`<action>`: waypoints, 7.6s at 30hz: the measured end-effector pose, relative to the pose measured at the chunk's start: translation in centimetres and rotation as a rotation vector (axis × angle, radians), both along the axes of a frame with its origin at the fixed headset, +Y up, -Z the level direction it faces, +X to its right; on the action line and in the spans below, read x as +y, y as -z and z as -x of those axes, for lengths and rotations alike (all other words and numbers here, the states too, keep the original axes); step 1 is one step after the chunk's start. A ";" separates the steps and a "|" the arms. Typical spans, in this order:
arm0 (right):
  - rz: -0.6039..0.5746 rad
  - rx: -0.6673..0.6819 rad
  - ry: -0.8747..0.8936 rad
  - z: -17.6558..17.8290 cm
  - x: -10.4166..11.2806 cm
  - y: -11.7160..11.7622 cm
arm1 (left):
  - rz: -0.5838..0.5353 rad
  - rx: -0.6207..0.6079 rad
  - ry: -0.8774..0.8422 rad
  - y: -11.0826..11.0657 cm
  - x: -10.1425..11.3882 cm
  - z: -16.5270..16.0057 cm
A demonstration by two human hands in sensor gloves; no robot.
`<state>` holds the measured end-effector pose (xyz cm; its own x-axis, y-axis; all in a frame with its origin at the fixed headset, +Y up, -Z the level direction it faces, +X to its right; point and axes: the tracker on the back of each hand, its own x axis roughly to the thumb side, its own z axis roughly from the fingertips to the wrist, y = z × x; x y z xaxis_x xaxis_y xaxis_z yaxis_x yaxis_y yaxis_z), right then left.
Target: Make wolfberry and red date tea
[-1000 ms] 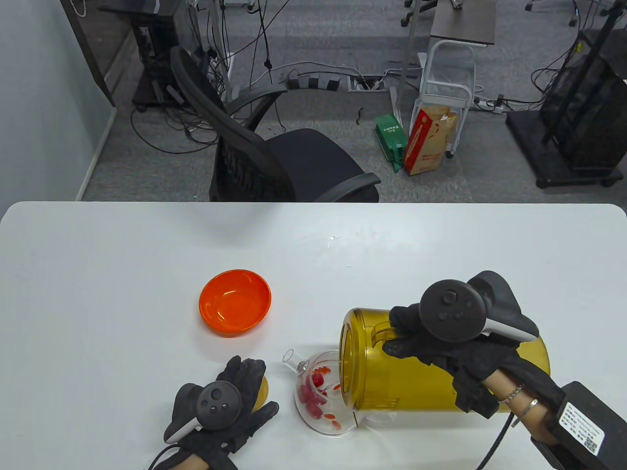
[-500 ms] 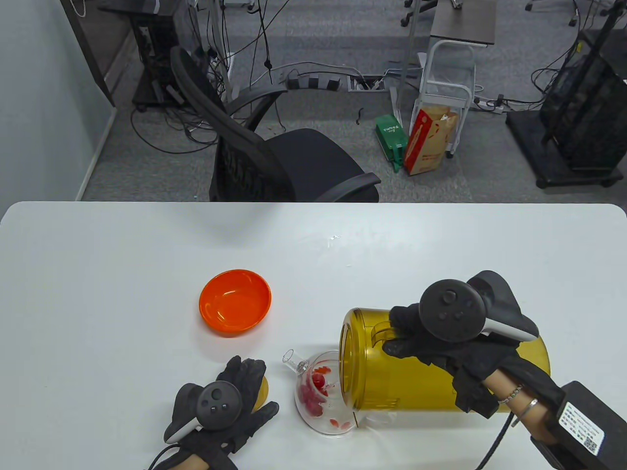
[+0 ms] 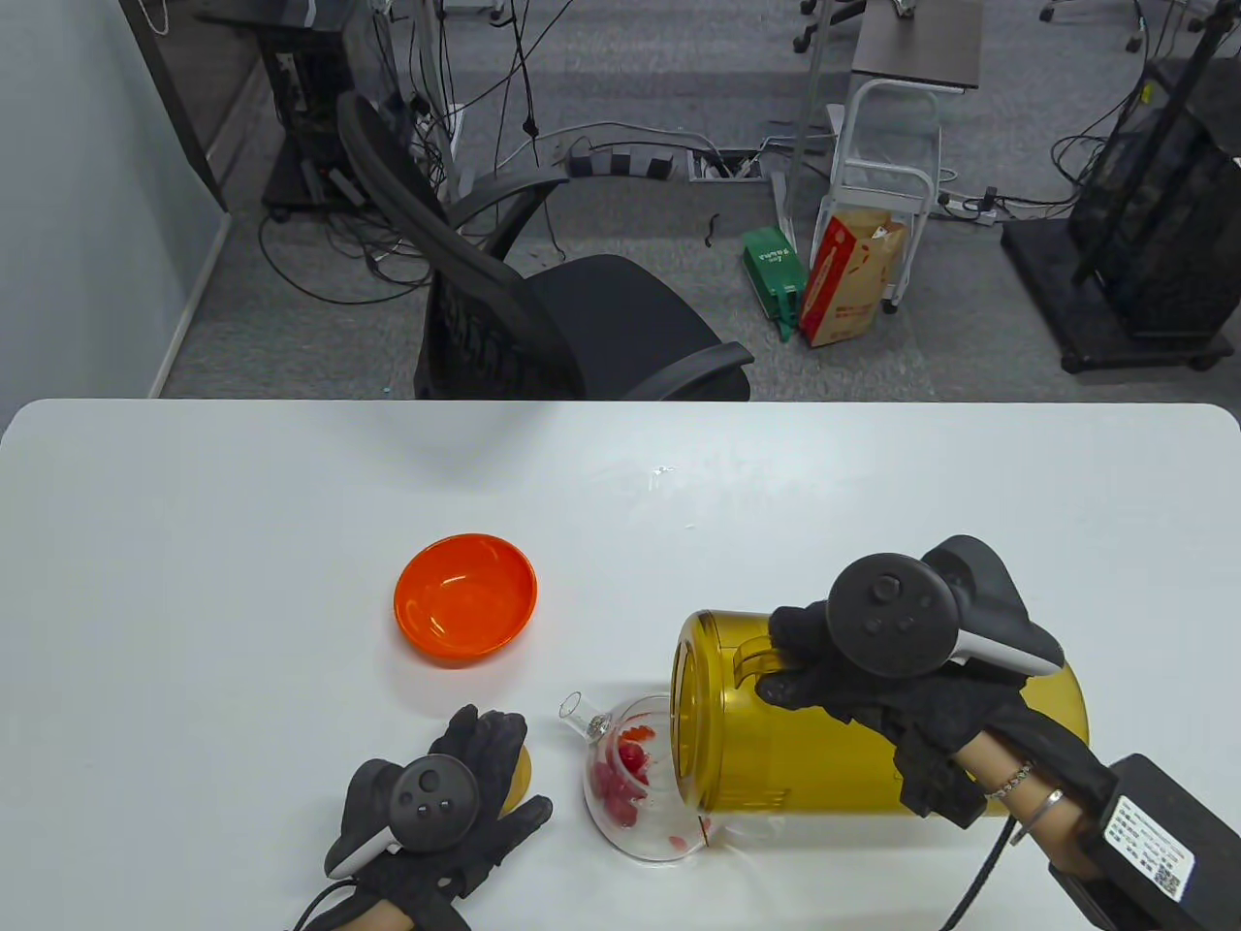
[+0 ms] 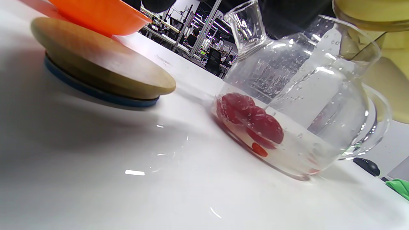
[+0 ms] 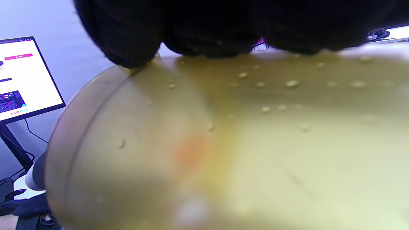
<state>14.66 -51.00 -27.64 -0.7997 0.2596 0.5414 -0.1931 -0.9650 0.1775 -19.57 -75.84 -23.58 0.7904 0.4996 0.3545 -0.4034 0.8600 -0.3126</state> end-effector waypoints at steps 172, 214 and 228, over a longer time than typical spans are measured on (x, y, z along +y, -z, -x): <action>0.020 0.004 -0.050 1.8 0.5 0.4 | -0.016 0.003 0.004 -0.1 0.2 0.0; 0.026 0.000 -0.071 2.1 0.6 0.4 | -0.011 -0.003 0.007 -0.1 0.1 -0.1; 0.026 0.001 -0.076 2.3 0.6 0.5 | -0.012 -0.003 0.007 -0.1 0.2 -0.1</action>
